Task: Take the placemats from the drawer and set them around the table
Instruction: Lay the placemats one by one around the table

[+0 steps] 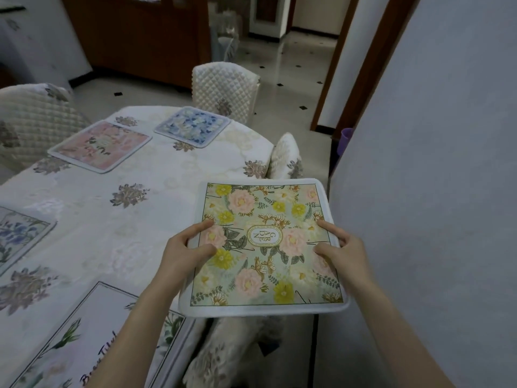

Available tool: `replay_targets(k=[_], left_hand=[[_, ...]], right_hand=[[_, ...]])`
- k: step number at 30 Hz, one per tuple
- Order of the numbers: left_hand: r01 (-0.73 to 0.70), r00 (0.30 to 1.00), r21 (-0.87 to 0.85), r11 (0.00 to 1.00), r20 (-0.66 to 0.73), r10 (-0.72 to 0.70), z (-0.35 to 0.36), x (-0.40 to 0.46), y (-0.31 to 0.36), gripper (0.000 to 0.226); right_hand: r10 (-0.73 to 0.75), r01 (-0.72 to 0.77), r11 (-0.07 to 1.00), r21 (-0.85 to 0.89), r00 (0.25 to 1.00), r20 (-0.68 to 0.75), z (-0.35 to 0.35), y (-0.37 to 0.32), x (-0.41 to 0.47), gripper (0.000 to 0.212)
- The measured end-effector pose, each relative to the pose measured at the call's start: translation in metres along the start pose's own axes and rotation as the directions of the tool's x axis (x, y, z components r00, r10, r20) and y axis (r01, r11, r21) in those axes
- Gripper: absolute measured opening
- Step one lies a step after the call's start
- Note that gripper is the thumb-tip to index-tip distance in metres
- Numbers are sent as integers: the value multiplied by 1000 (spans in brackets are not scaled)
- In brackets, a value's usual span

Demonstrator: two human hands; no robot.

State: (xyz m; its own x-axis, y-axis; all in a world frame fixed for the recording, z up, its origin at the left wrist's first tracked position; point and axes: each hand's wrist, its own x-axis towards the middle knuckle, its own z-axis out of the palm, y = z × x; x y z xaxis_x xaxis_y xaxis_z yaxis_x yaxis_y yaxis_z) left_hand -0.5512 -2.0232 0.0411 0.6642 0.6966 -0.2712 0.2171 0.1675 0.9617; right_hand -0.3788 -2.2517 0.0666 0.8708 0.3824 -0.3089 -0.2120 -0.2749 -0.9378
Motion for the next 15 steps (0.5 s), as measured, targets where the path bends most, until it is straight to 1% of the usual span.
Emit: replay_targets(k=[5,9,12,15], left_hand=[[40,993,-30,999,-109,-43,10,38,12,51],[72,972,-52,996,-221,-81,24,68,15,51],[80,942,-51,995,-323,-92,39,91,15,51],[91,895,-76,993,-432,-115,61,110,19,51]], right_hand=[[-10,14,999,-48,996,84,11,-24,74,55],[-26,44,994,-96,984,178,20,-34,139,54],[-13,47,993,-111,959,282,28,-43,195,54],[0,60,988,-140,919,395,36,-54,250,54]])
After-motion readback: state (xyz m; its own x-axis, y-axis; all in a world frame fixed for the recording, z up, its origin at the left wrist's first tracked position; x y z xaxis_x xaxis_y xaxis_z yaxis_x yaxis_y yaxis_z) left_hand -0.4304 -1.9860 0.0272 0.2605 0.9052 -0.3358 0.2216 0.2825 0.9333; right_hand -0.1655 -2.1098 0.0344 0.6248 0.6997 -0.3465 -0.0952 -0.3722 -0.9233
